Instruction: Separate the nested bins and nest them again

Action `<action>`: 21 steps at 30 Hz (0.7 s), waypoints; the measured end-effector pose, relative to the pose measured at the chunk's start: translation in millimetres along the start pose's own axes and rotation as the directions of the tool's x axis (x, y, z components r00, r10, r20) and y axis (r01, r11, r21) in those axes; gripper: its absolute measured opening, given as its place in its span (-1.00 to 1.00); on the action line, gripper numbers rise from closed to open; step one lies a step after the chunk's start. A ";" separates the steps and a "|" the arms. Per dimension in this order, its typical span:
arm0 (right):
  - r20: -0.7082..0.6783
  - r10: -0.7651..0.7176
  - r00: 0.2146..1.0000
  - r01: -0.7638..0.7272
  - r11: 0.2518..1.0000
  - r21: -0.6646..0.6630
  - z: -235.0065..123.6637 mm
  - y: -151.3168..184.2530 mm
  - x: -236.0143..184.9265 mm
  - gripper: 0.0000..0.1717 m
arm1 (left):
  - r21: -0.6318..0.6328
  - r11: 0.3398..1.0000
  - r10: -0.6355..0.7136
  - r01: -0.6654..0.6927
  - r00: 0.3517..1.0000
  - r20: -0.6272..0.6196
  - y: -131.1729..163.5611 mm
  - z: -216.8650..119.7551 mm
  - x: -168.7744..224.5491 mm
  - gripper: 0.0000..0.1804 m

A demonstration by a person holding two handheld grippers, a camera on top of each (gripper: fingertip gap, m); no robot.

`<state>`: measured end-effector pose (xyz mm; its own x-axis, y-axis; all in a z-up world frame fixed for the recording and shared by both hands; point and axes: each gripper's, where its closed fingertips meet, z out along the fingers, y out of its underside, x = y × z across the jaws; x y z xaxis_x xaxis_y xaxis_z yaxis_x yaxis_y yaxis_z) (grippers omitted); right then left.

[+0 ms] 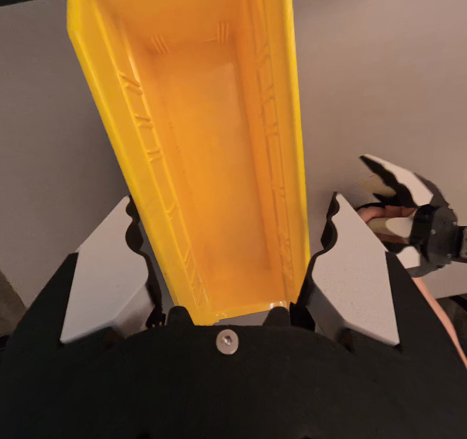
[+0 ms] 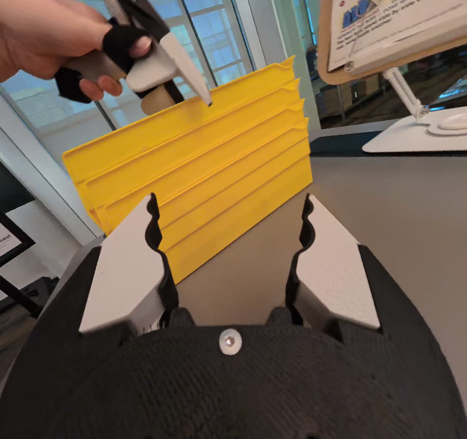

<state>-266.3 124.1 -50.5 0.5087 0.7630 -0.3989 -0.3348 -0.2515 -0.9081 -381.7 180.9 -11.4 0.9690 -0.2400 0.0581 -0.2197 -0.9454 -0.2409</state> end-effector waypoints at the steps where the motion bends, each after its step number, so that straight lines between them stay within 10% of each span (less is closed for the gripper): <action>1: -0.013 0.022 1.000 -0.022 1.000 0.011 -2.2 -2.0 5.2 0.30 | -0.019 1.000 0.002 -0.002 1.000 0.017 2.7 3.7 -2.2 0.60; 21: -0.010 0.173 0.985 -0.173 0.984 0.043 -11.6 -6.8 25.7 0.24 | -0.069 0.998 0.004 0.000 0.998 0.058 8.1 12.5 -7.8 0.44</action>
<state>-241.8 138.5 -56.1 0.4508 0.7019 -0.5514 -0.4516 -0.3536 -0.8192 -389.6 177.9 -25.9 0.9731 -0.2302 0.0011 -0.2265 -0.9585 -0.1731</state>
